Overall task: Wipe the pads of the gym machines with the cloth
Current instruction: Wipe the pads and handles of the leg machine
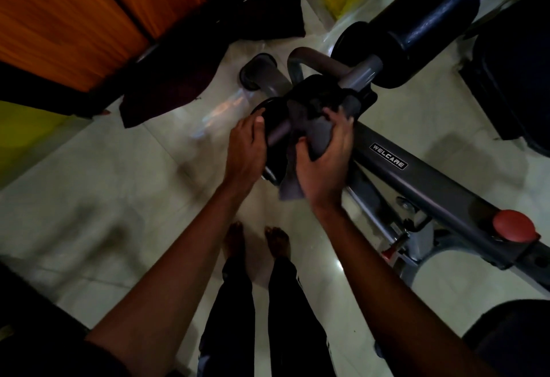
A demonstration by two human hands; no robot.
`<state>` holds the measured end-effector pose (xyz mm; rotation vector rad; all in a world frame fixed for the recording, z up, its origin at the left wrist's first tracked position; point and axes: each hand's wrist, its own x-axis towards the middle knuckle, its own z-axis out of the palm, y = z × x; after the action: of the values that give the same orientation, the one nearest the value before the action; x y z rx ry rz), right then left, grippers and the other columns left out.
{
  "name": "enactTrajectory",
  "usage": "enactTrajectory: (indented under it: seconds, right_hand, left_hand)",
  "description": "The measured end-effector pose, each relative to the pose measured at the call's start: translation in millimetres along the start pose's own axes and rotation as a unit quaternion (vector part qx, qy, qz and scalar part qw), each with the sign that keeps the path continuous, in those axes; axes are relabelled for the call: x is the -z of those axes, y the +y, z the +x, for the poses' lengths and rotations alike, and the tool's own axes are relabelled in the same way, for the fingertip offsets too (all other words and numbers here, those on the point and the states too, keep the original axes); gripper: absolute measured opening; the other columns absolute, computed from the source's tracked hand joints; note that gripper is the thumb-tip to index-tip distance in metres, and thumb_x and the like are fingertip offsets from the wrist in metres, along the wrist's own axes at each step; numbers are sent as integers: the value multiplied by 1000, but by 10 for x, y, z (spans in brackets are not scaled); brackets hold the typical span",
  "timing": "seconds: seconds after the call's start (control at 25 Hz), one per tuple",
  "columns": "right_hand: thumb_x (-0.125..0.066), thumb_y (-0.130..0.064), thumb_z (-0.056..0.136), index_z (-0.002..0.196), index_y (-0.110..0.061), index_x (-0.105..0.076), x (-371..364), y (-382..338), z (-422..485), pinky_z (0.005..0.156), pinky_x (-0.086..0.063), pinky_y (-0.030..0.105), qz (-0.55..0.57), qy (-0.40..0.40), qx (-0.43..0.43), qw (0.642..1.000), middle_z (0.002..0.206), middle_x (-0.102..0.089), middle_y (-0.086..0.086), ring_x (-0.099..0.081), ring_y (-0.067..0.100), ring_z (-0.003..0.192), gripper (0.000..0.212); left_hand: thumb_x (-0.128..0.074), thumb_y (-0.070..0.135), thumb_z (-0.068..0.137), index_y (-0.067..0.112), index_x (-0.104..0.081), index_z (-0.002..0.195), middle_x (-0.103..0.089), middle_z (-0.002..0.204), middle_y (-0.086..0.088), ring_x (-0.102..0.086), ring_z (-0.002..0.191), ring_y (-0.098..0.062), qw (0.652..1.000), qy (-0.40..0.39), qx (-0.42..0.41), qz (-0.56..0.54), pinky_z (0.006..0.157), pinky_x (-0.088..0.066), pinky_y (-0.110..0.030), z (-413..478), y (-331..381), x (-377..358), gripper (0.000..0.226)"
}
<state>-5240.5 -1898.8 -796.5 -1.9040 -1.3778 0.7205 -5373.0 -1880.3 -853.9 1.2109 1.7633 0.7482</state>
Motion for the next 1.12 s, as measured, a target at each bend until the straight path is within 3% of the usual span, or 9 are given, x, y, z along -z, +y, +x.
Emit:
enactTrajectory:
  seconds: [0.16, 0.28, 0.36, 0.52, 0.64, 0.76, 0.84, 0.92, 1.12]
  right_hand:
    - [-65, -33, 74, 136, -15, -54, 58, 82, -76, 121, -24, 52, -50, -88, 97, 990, 154, -43, 5, -25, 26, 150, 66]
    - [-66, -21, 79, 136, -9, -53, 165, 233, 242, 116, -34, 43, 36, 34, 8, 999, 145, -50, 11, -42, 20, 138, 59]
    - [-65, -18, 83, 137, -6, -50, 168, 238, 337, 113, -38, 35, 76, 74, -58, 993, 141, -53, 10, -47, 12, 129, 57]
    - [-64, -22, 83, 141, -14, -49, 48, 118, 100, 119, -32, 40, 52, 43, -39, 997, 151, -42, 7, -37, 20, 143, 61]
    - [-64, -24, 83, 143, -20, -47, 36, 112, -152, 122, -22, 27, 49, -35, 8, 998, 159, -31, 2, -23, 21, 151, 63]
    - [-64, -29, 86, 145, -24, -42, 3, 189, -17, 118, -27, 24, 145, 47, -96, 984, 157, -36, 8, -33, 21, 146, 64]
    - [-62, -33, 87, 150, -10, -38, -9, 224, 190, 116, -28, 25, 208, 104, -217, 948, 154, -40, 13, -38, 23, 143, 72]
    - [-63, -27, 92, 151, -5, -34, -47, 257, 251, 115, -29, 25, 223, 123, -254, 933, 154, -40, 13, -39, 23, 142, 70]
    - [-62, -30, 86, 150, -1, -33, -191, 110, -168, 120, -29, 33, 211, 109, -229, 944, 154, -39, 17, -39, 24, 143, 76]
  left_hand:
    - [-42, 31, 104, 12, -65, 121, -65, 120, -13, -60, 113, -28, 986, -94, 134, 39, 81, -37, -20, 296, 18, 239, 35]
    - [-45, 31, 103, 10, -63, 121, -64, 117, -11, -60, 109, -25, 995, 4, -33, 93, 89, -43, -28, 48, 200, 284, 34]
    - [-40, 37, 104, 12, -56, 134, -60, 130, -7, -54, 121, -19, 992, -4, -91, 89, 102, -41, -29, -134, 212, 197, 43]
    - [-36, 34, 104, 13, -53, 139, -56, 139, -7, -49, 128, -20, 998, -16, -34, 54, 107, -35, -27, -109, 192, 93, 44]
    - [-40, 51, 100, 24, -65, 125, -64, 130, -4, -57, 122, -19, 987, -112, 113, 0, 109, -39, -32, 227, -21, 222, 45]
    - [-49, 44, 98, 18, -70, 104, -70, 115, -9, -64, 106, -21, 991, -70, 60, 96, 98, -48, -41, 306, 16, 333, 33]
    - [-52, 29, 100, 10, -69, 118, -69, 119, -9, -64, 110, -20, 992, -1, -67, 110, 98, -48, -35, 113, 190, 320, 31]
    - [-48, 34, 102, 9, -61, 133, -62, 134, -7, -56, 125, -18, 991, -3, -109, 73, 106, -43, -33, -136, 337, 250, 42]
    - [-42, 48, 102, 14, -48, 143, -53, 144, -7, -47, 132, -21, 988, -76, -38, 127, 103, -35, -25, -62, 380, 207, 55]
